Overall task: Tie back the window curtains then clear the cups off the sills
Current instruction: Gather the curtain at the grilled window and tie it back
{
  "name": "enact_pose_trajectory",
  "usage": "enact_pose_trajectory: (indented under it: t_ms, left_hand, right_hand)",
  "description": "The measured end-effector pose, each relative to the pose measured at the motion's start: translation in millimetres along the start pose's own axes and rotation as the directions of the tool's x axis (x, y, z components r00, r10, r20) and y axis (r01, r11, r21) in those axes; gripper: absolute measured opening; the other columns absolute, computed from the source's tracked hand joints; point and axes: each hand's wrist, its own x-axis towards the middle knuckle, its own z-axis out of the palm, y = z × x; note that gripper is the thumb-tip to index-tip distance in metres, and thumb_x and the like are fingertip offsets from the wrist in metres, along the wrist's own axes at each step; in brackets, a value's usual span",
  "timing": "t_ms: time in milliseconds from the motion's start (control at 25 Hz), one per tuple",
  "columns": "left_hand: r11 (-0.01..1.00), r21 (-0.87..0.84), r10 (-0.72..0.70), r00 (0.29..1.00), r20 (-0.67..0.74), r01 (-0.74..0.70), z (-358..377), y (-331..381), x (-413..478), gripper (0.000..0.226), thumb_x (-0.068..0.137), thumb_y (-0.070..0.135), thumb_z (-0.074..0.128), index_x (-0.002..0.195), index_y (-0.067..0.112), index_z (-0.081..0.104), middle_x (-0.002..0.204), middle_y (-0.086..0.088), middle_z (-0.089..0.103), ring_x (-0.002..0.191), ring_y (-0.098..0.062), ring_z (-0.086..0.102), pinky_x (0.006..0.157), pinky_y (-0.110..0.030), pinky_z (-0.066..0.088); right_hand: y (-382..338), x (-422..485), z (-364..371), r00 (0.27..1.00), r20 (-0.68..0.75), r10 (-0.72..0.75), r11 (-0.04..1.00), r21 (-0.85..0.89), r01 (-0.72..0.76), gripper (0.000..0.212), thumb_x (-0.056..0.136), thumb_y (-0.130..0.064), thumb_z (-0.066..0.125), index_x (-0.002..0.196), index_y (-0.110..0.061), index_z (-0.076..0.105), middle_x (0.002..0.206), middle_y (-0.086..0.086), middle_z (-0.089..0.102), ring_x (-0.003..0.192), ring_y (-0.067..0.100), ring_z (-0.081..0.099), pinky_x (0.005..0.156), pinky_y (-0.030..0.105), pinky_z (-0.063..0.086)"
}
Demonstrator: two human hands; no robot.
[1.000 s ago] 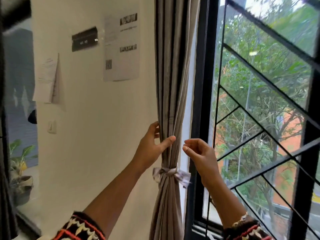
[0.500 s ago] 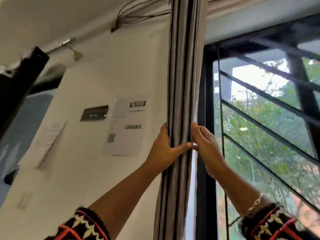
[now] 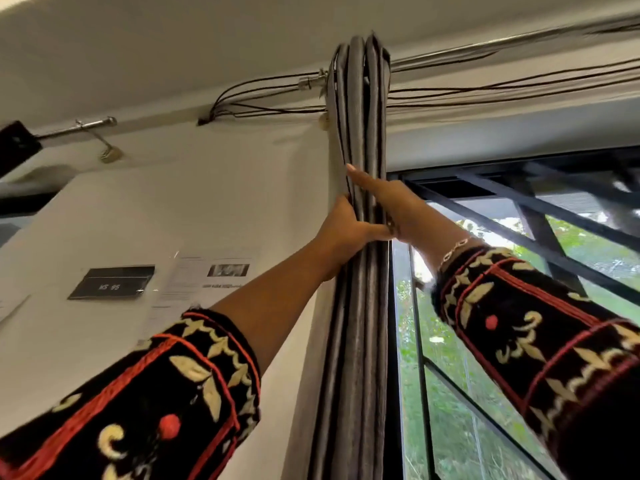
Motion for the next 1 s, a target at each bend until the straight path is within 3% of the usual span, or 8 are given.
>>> enact_pose_trajectory:
  t_ms: [120, 200, 320, 400, 600, 720, 840, 1000]
  left_hand:
    - [0.999, -0.015, 0.049, 0.997, 0.057, -0.048, 25, -4, 8, 0.086, 0.064, -0.003, 0.066, 0.137, 0.003, 0.021, 0.127, -0.013, 0.049, 0.117, -0.023, 0.049, 0.088, -0.032, 0.046]
    - [0.998, 0.025, 0.059, 0.997, 0.052, -0.060, 41, -6, 16, 0.086, 0.051, 0.004, 0.052, 0.134, -0.002, 0.029, 0.118, -0.022, 0.051, 0.107, -0.027, 0.052, 0.077, -0.038, 0.047]
    - [0.999, 0.000, 0.048, 0.997, 0.056, -0.048, 66, -2, 26, 0.061, 0.055, 0.000, 0.041, 0.113, -0.019, 0.039, 0.078, -0.033, 0.040, 0.072, -0.024, 0.043, 0.054, -0.024, 0.032]
    - [0.998, -0.033, 0.053, 0.998, 0.034, -0.052, 89, 14, 32, 0.036, 0.062, -0.006, 0.040, 0.097, -0.015, 0.044, 0.061, -0.010, 0.034, 0.057, -0.014, 0.034, 0.050, -0.022, 0.027]
    - [0.984, -0.156, 0.091, 0.995, 0.034, -0.085, 136, 68, 38, 0.030, 0.059, -0.001, 0.044, 0.089, -0.004, 0.042, 0.062, -0.003, 0.037, 0.051, -0.008, 0.038, 0.040, -0.009, 0.031]
    - [0.987, -0.133, 0.103, 0.992, 0.068, -0.093, 168, 89, 35, 0.049, 0.049, 0.007, 0.039, 0.097, -0.004, 0.046, 0.067, -0.005, 0.044, 0.061, -0.013, 0.041, 0.048, -0.012, 0.036]
    - [0.984, -0.157, 0.085, 0.996, 0.019, -0.081, 194, 95, 31, 0.059, 0.051, 0.010, 0.045, 0.109, -0.003, 0.045, 0.093, -0.020, 0.055, 0.082, -0.025, 0.050, 0.065, -0.031, 0.042]
    - [0.978, -0.197, 0.051, 0.994, -0.101, -0.070, 187, 87, 18, 0.071, 0.057, 0.008, 0.049, 0.126, -0.002, 0.038, 0.112, -0.033, 0.052, 0.076, -0.021, 0.048, 0.056, -0.026, 0.037]
  right_hand:
    - [-6, 18, -1, 0.999, -0.024, 0.029, 0.963, -0.266, -0.034, 0.042, 0.083, -0.035, 0.066, 0.106, -0.001, 0.058, 0.106, 0.014, 0.064, 0.099, 0.029, 0.061, 0.090, 0.038, 0.049]
    - [-7, 21, -8, 0.983, -0.148, -0.113, 0.821, -0.571, 0.008, 0.034, 0.093, -0.018, 0.049, 0.118, 0.003, 0.053, 0.122, 0.018, 0.057, 0.113, 0.033, 0.054, 0.092, 0.035, 0.043]
    - [-5, 17, -39, 0.922, -0.256, -0.290, 0.740, -0.671, 0.047, 0.032, 0.094, -0.010, 0.040, 0.120, 0.004, 0.052, 0.128, 0.021, 0.053, 0.119, 0.035, 0.049, 0.090, 0.034, 0.041]
    - [-8, 16, -65, 0.896, -0.267, -0.355, 0.695, -0.716, 0.062, 0.031, 0.094, -0.011, 0.040, 0.119, 0.004, 0.052, 0.125, 0.022, 0.055, 0.116, 0.035, 0.051, 0.084, 0.033, 0.040]
    - [-36, 14, -126, 0.871, -0.239, -0.429, 0.572, -0.818, 0.057, 0.034, 0.094, -0.013, 0.042, 0.120, 0.005, 0.053, 0.128, 0.024, 0.053, 0.119, 0.037, 0.049, 0.092, 0.036, 0.040]
    - [-46, 5, -169, 0.873, -0.276, -0.402, 0.543, -0.839, -0.015, 0.035, 0.093, -0.013, 0.043, 0.121, 0.006, 0.053, 0.129, 0.024, 0.052, 0.120, 0.038, 0.047, 0.095, 0.037, 0.039]
    - [-50, -12, -188, 0.885, -0.239, -0.399, 0.493, -0.870, -0.013, 0.032, 0.093, -0.010, 0.042, 0.119, 0.006, 0.053, 0.127, 0.024, 0.053, 0.118, 0.038, 0.049, 0.092, 0.037, 0.040]
    - [-48, -25, -168, 0.903, -0.121, -0.412, 0.497, -0.861, 0.111, 0.026, 0.092, -0.014, 0.045, 0.113, -0.001, 0.053, 0.118, 0.019, 0.057, 0.101, 0.033, 0.054, 0.077, 0.032, 0.039]
